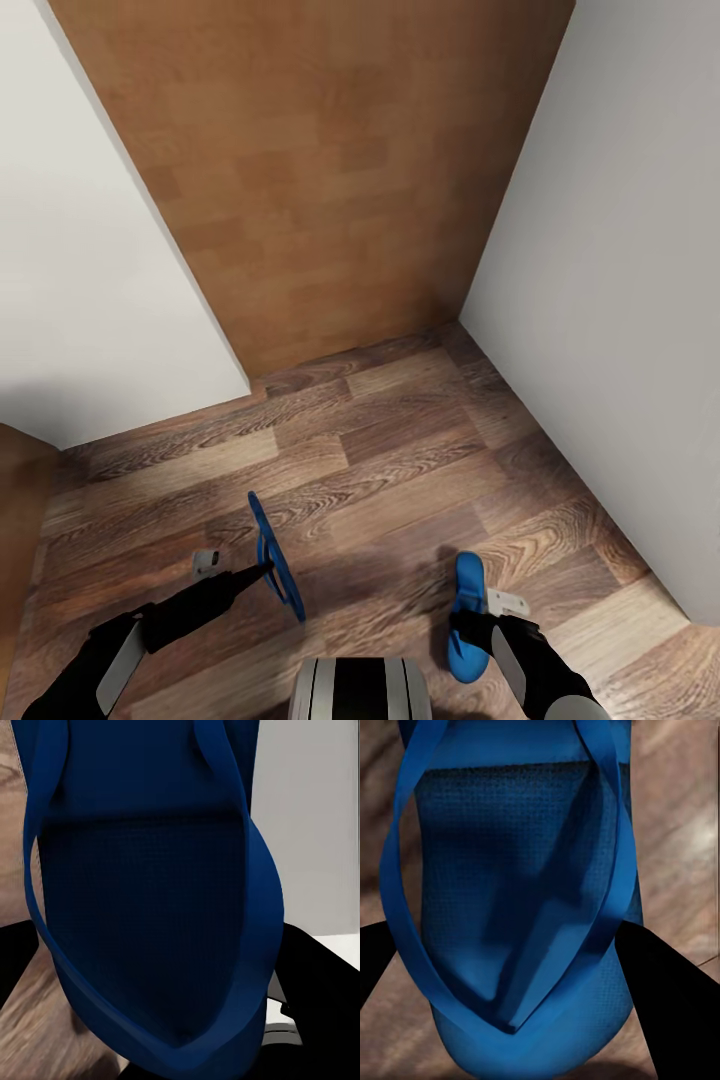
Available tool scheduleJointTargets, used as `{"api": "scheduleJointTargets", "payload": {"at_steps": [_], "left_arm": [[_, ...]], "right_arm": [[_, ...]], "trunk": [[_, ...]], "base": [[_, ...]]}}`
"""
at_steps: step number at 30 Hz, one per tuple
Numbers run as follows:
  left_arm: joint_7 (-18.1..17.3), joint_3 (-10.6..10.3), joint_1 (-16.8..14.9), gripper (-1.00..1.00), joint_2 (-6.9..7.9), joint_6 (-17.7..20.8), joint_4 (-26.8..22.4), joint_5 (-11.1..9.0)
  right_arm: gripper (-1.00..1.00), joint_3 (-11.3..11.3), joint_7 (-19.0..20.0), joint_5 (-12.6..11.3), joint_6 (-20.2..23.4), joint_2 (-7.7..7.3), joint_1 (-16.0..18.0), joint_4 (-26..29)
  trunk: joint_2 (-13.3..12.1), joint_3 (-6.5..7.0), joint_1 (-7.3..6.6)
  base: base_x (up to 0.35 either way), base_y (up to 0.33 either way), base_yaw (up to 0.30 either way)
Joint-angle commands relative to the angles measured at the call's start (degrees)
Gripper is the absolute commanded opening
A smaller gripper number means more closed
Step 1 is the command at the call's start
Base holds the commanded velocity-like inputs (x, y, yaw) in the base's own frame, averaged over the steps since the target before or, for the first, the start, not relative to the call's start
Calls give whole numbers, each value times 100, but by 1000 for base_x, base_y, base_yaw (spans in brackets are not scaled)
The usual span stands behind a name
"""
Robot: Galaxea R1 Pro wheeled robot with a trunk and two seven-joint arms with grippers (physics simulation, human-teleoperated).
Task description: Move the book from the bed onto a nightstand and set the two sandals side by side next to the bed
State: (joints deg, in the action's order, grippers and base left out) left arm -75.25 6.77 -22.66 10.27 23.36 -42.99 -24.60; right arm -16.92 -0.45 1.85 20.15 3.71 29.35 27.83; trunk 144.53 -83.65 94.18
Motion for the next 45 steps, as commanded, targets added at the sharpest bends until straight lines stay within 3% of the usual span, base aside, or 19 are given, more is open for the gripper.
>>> {"api": "scheduleJointTargets", "payload": {"at_steps": [1,40,43,45], "left_arm": [[-16,-1,-1,-100,1,60,1,-14],[-12,-10,-1,-100,-7,56,12,-12],[79,-32,-1,-100,-11,44,26,10],[266,-48,-1,-100,-14,40,37,23]], "right_arm": [[-100,-31,1,18,33,7,-1,12],[-100,-40,24,14,33,7,-6,14],[-100,-40,235,10,33,7,-8,13],[-100,-43,659,9,33,-4,-8,12]], "trunk": [[0,19,-3],[-52,883,-104],[-56,950,-111],[-59,994,-117]], "base": [[0,0,0],[0,0,0],[0,0,0],[0,0,0]]}}
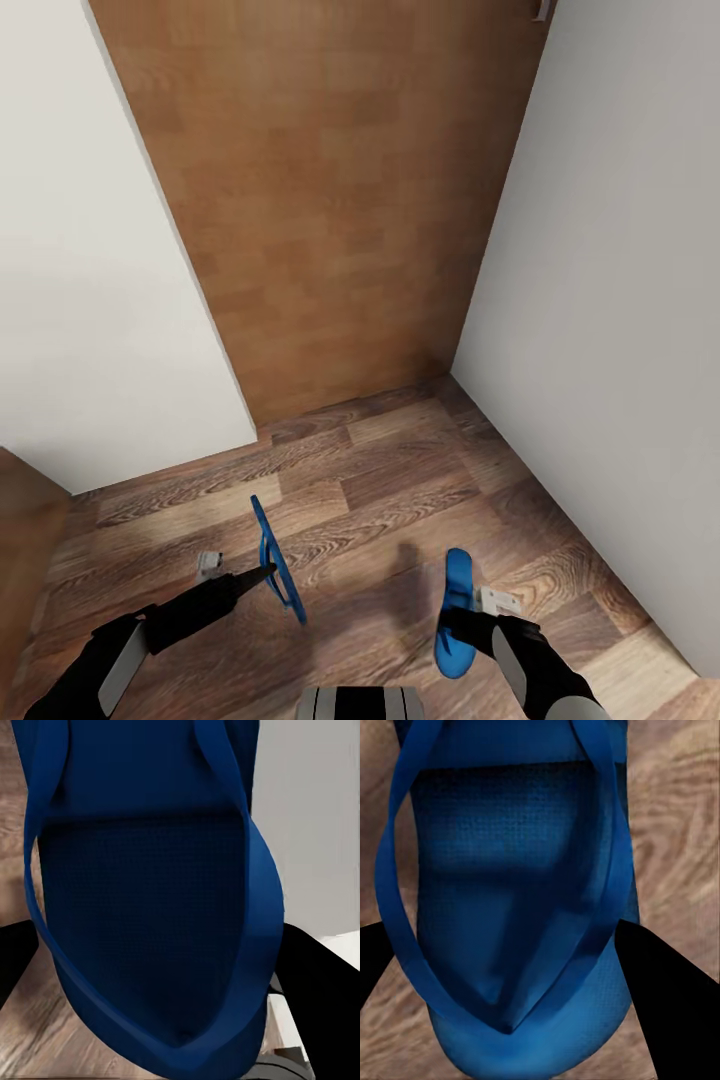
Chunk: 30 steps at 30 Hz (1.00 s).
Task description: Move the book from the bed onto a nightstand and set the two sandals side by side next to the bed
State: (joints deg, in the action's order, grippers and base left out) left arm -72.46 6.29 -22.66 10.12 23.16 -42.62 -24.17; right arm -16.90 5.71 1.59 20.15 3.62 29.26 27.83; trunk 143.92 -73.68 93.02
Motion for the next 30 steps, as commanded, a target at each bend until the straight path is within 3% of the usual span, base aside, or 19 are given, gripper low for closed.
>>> {"api": "scheduleJointTargets", "payload": {"at_steps": [1,5,7,10,11,14,17,20,23,26,30], "left_arm": [[95,-5,-2,-100,-3,59,3,-16],[495,-12,2,-100,-68,40,25,0],[870,-13,10,-100,-149,17,115,113],[1363,-52,21,-100,-270,-210,483,539],[1415,-60,22,-100,-302,-286,569,630],[1751,-83,24,-100,-447,-881,1107,1155],[2314,-90,25,-100,-510,-1265,1414,1370],[3239,-93,25,-100,-638,-1455,1560,1460],[3812,-86,25,-100,-711,-1499,1595,1478],[4059,-85,25,-100,-732,-1505,1604,1477],[4299,-85,25,-100,-738,-1546,1636,1473]], "right_arm": [[-100,-47,323,32,33,-5,1,9],[-100,-74,1493,27,33,-46,0,-12],[-100,-76,2203,27,33,-195,0,-23],[-100,-71,3187,26,33,-591,-10,-48],[-100,-70,3344,26,33,-662,-13,-66],[-100,-69,4125,30,30,-1050,-23,-308],[-100,-68,4492,33,22,-1264,-28,-644],[-100,-68,4798,47,-40,-1447,-33,-1243],[-100,-68,5154,45,-545,-1591,-34,-1661],[-100,-68,5413,44,-948,-1657,-35,-1857],[-100,-67,5497,44,-1105,-1675,-35,-2033]], "trunk": [[0,19,-3],[-5,107,-14],[-8,152,-19],[-12,218,-27],[-13,240,-29],[-17,307,-37],[-21,373,-45],[-25,440,-52],[-29,506,-60],[-34,572,-68],[-39,661,-78]], "base": [[0,0,0],[0,0,0],[0,0,0],[0,0,0],[0,0,0],[0,0,0],[0,0,0],[0,0,0],[0,0,0],[0,0,0],[0,0,0]]}}
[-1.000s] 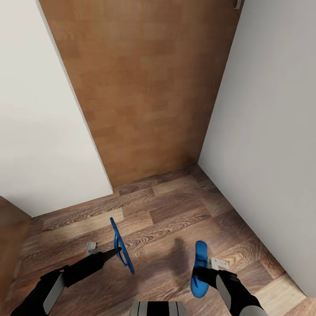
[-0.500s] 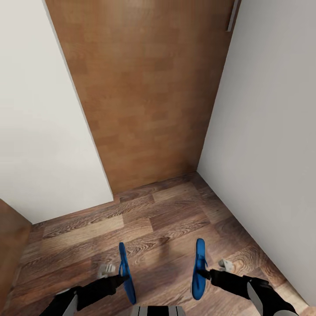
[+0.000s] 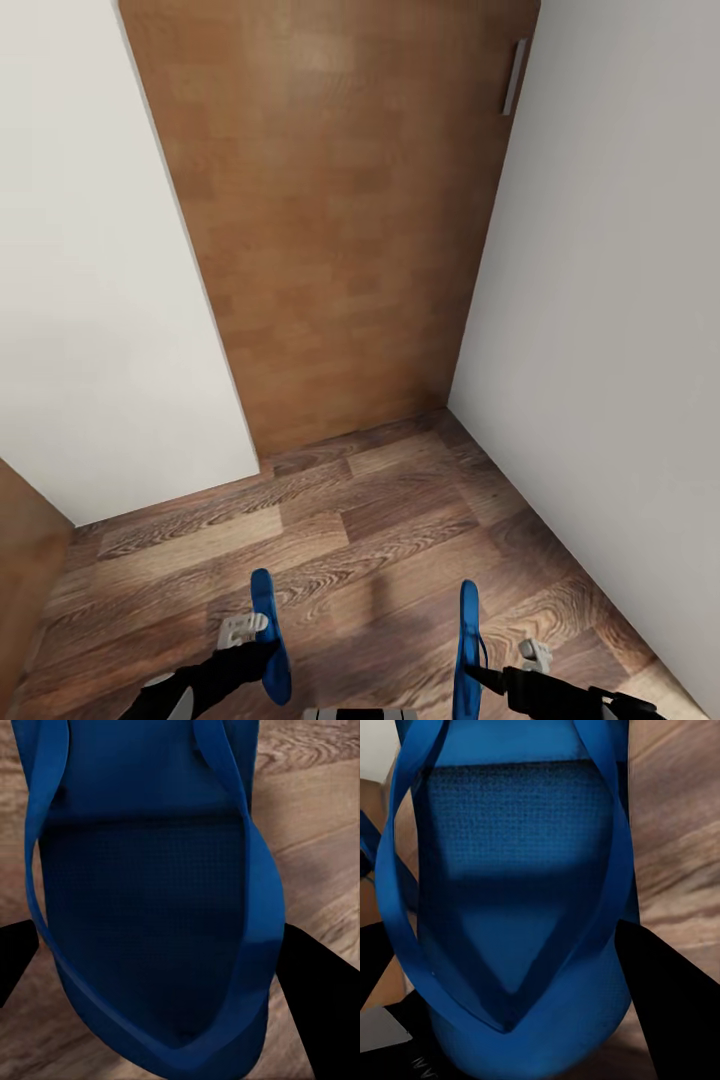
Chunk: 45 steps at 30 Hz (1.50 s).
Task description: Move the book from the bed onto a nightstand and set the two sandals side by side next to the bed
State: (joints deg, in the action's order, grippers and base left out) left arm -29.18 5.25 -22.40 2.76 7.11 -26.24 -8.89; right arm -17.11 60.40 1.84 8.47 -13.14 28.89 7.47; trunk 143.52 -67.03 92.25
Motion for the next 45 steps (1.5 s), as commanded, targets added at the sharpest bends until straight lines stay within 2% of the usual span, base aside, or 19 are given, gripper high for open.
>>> {"api": "scheduleJointTargets", "payload": {"at_steps": [1,4,7,11,13,19,21,22,30,34,38,45], "left_arm": [[65,20,-1,-100,-3,26,47,-59],[337,15,-1,-100,-25,-160,265,-67],[605,17,-1,-100,-160,-401,358,-62],[1182,14,-1,-100,-244,-499,385,-54],[1361,12,-1,-100,-258,-515,389,-53],[1487,7,-1,-100,-290,-524,471,-49],[1499,9,-1,-100,-429,-526,561,-38],[1501,10,-1,-100,-447,-526,568,-37],[1576,11,-1,-100,-481,-527,583,-34],[2165,5,-1,-100,-509,-526,580,-32],[2403,5,-1,-100,-638,-527,579,-34],[2442,11,0,-100,-678,-529,585,-34]], "right_arm": [[-100,-43,36,18,43,-1,2,-30],[-100,-44,44,24,3,-3,2,-72],[-100,-46,49,24,-8,-6,2,-84],[-100,-45,48,19,-12,-7,2,-87],[-100,-46,46,18,-10,-6,2,-87],[-100,-46,-20,26,-12,-7,2,-93],[-100,-41,-27,30,-12,-5,2,-102],[-100,-40,-28,32,-12,-5,2,-116],[-100,-38,-28,52,-12,-1,2,-256],[-100,-38,-28,53,-12,-3,2,-262],[-100,-38,-28,53,-12,2,2,-263],[-100,-38,-28,53,-12,4,2,-263]], "trunk": [[0,18,-4],[-4,85,-11],[-8,151,-19],[-13,240,-29],[-16,284,-34],[-24,417,-50],[-27,461,-55],[-28,484,-58],[-345,628,-231],[-505,700,-319],[-505,700,-319],[-505,700,-319]], "base": [[0,0,0],[0,0,0],[0,0,0],[0,0,0],[0,0,0],[0,0,0],[0,0,0],[0,0,0],[0,0,0],[0,0,0],[0,0,-3],[0,0,-122]]}}
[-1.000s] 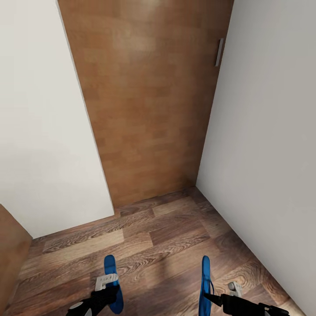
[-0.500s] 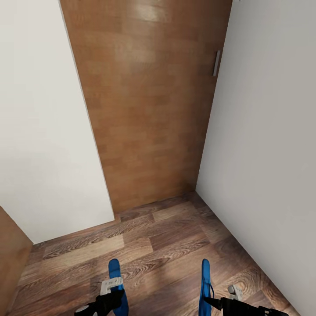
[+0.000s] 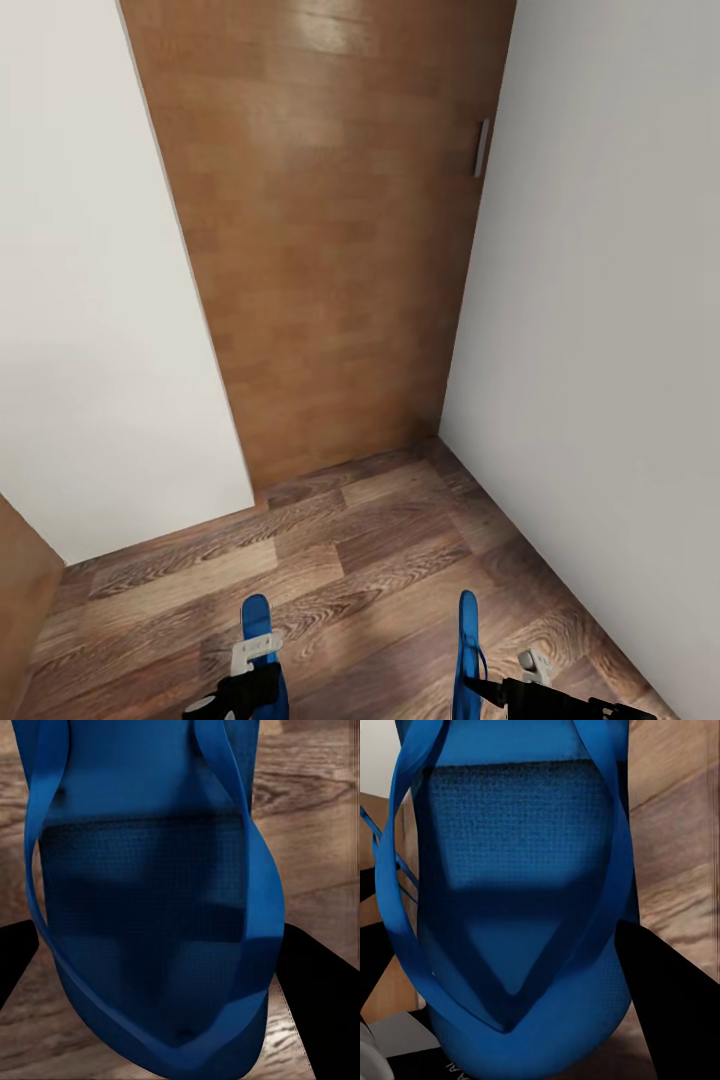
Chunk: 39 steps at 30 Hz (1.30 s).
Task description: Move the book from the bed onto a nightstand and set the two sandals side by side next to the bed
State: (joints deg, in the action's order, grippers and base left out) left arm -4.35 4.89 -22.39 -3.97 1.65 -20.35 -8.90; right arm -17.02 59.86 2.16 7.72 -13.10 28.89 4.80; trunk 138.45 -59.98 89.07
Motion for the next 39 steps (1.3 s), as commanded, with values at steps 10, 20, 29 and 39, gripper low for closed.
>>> {"api": "scheduleJointTargets", "payload": {"at_steps": [10,20,29,39], "left_arm": [[-40,23,7,-100,-7,-143,-5,-6],[-40,-704,7,-100,-4,-181,-4,371],[-36,-717,7,-100,2,-276,-4,355],[-39,-719,7,-100,2,-288,-4,354]], "right_arm": [[-100,-47,23,21,63,2,2,3],[-100,-47,23,21,63,2,3,3],[-100,-47,25,21,63,1,3,3],[-100,-47,17,21,63,1,3,3]], "trunk": [[2,-5,-1],[2,-5,-1],[2,-5,-1],[2,-5,-1]], "base": [[0,0,-286],[0,0,-300],[0,0,-300],[0,0,-300]]}}
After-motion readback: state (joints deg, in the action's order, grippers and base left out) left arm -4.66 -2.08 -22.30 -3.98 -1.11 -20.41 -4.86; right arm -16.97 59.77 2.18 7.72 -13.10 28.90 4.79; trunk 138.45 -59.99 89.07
